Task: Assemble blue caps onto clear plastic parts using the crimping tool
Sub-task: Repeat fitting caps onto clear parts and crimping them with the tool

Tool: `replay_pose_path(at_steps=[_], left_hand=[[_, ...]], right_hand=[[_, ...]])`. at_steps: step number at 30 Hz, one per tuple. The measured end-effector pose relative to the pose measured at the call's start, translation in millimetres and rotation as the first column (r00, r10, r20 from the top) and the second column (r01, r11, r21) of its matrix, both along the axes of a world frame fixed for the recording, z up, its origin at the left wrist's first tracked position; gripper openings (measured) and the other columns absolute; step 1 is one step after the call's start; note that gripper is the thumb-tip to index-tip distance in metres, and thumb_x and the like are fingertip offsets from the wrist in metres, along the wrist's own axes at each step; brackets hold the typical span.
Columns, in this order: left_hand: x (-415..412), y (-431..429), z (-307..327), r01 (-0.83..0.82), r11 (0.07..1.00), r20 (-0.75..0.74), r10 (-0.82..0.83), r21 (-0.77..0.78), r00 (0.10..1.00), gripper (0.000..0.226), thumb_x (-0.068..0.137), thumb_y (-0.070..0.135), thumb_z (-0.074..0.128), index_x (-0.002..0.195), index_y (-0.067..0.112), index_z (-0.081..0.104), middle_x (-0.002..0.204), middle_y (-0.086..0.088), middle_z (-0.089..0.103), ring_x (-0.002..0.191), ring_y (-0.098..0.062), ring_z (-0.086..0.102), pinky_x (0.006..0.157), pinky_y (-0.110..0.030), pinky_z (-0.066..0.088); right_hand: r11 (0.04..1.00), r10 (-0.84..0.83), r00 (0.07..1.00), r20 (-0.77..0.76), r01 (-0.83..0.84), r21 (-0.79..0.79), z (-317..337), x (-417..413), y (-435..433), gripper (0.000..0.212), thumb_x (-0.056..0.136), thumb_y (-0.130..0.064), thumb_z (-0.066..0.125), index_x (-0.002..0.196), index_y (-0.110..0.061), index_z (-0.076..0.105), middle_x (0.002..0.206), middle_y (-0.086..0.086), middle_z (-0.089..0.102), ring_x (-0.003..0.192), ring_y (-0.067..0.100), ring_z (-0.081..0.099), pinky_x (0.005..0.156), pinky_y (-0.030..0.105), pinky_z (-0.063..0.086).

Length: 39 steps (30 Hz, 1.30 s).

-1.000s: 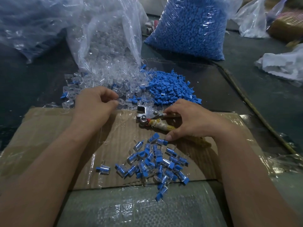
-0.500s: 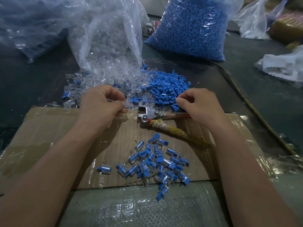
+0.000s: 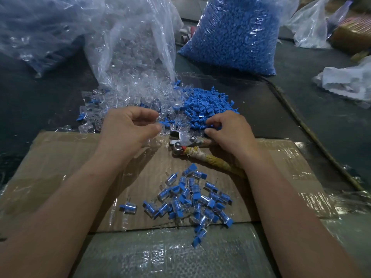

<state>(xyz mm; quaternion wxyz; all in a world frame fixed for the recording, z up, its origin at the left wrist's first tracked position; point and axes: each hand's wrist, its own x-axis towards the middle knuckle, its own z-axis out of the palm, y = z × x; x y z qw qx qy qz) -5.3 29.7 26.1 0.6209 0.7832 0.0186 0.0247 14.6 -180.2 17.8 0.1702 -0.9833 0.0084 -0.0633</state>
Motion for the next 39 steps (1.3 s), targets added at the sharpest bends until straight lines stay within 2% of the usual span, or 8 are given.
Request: replay_pose_path(at_steps=[2, 9, 15, 18, 21, 25, 31, 39], left_hand=[[-0.1, 0.7, -0.4, 0.035, 0.999, -0.016, -0.036, -0.012, 0.999, 0.022, 0.071, 0.006, 0.073, 0.086, 0.021, 0.069, 0.079, 0.0, 0.071, 0.069, -0.008, 0.068, 0.064, -0.021, 0.057], [1.6, 1.0, -1.1, 0.087, 0.996, -0.034, -0.086, 0.029, 0.996, 0.02, 0.07, -0.002, 0.071, 0.073, 0.016, 0.064, 0.072, 0.0, 0.067, 0.059, -0.002, 0.064, 0.056, -0.013, 0.053], [2.8, 2.8, -1.3, 0.039, 0.998, -0.033, -0.041, -0.059, 0.999, 0.01, 0.076, 0.002, 0.068, 0.076, 0.009, 0.061, 0.073, -0.012, 0.068, 0.067, -0.02, 0.069, 0.061, -0.033, 0.058], [1.5, 1.7, 2.7, 0.051, 0.986, -0.039, -0.058, -0.161, 0.998, 0.011, 0.076, -0.002, 0.065, 0.075, 0.007, 0.059, 0.062, -0.006, 0.067, 0.057, -0.013, 0.067, 0.05, -0.022, 0.055], [-1.1, -0.3, 5.4, 0.089, 0.977, -0.022, -0.095, -0.196, 0.995, 0.014, 0.075, -0.006, 0.063, 0.074, 0.007, 0.06, 0.057, -0.003, 0.066, 0.055, -0.011, 0.066, 0.052, -0.018, 0.054], [-5.1, -7.2, 7.0, 0.119, 0.976, -0.004, -0.121, -0.181, 0.993, 0.016, 0.078, -0.01, 0.062, 0.077, 0.006, 0.061, 0.065, -0.01, 0.066, 0.056, -0.011, 0.066, 0.055, -0.018, 0.055], [-7.6, -10.6, 7.7, 0.121, 0.982, 0.033, -0.118, -0.145, 0.992, 0.016, 0.078, -0.007, 0.063, 0.082, 0.008, 0.063, 0.07, -0.009, 0.067, 0.057, -0.008, 0.066, 0.056, -0.016, 0.054], [-9.7, -11.7, 7.1, 0.155, 0.978, 0.077, -0.145, -0.14, 0.986, 0.023, 0.076, -0.008, 0.064, 0.076, 0.015, 0.065, 0.062, 0.002, 0.069, 0.056, -0.008, 0.066, 0.055, -0.014, 0.052]], right_hand=[[1.0, -0.001, 1.0, -0.03, 0.0, -0.018, -1.1, 1.9, 1.1, 0.023, 0.086, -0.027, 0.062, 0.106, -0.017, 0.068, 0.102, -0.001, 0.06, 0.088, 0.012, 0.05, 0.075, 0.024, 0.037], [1.0, 0.017, 0.999, 0.044, -0.017, 0.015, -3.0, 0.3, 0.5, 0.016, 0.087, -0.025, 0.061, 0.097, -0.015, 0.067, 0.09, -0.005, 0.056, 0.081, 0.007, 0.045, 0.072, 0.023, 0.034], [0.949, -0.039, 0.99, 0.136, -0.006, 0.315, 8.9, -10.4, 3.4, 0.002, 0.083, -0.022, 0.066, 0.085, -0.023, 0.064, 0.072, -0.021, 0.054, 0.068, -0.003, 0.052, 0.063, 0.01, 0.04], [0.872, -0.028, 0.987, 0.157, -0.053, 0.487, 15.7, -20.1, 13.8, 0.011, 0.081, -0.021, 0.069, 0.081, -0.029, 0.063, 0.073, -0.022, 0.059, 0.07, -0.006, 0.057, 0.064, 0.004, 0.044], [0.841, 0.031, 0.982, 0.184, -0.125, 0.526, 18.5, -28.5, 28.1, 0.013, 0.081, -0.016, 0.068, 0.092, -0.021, 0.07, 0.074, -0.025, 0.058, 0.07, -0.012, 0.057, 0.066, 0.002, 0.044], [0.792, 0.055, 0.958, 0.28, -0.213, 0.573, 16.5, -37.1, 46.8, 0.009, 0.077, -0.011, 0.072, 0.085, -0.013, 0.073, 0.068, -0.022, 0.06, 0.064, -0.008, 0.059, 0.062, 0.006, 0.045], [0.828, 0.067, 0.949, 0.307, -0.225, 0.514, 12.9, -40.0, 54.3, 0.002, 0.077, -0.015, 0.072, 0.076, -0.014, 0.071, 0.061, -0.02, 0.058, 0.059, -0.001, 0.058, 0.059, 0.012, 0.047], [0.892, 0.088, 0.942, 0.325, -0.22, 0.395, 11.9, -42.2, 56.8, 0.01, 0.08, -0.022, 0.068, 0.074, -0.014, 0.068, 0.065, -0.007, 0.062, 0.059, 0.01, 0.058, 0.062, 0.038, 0.052]])
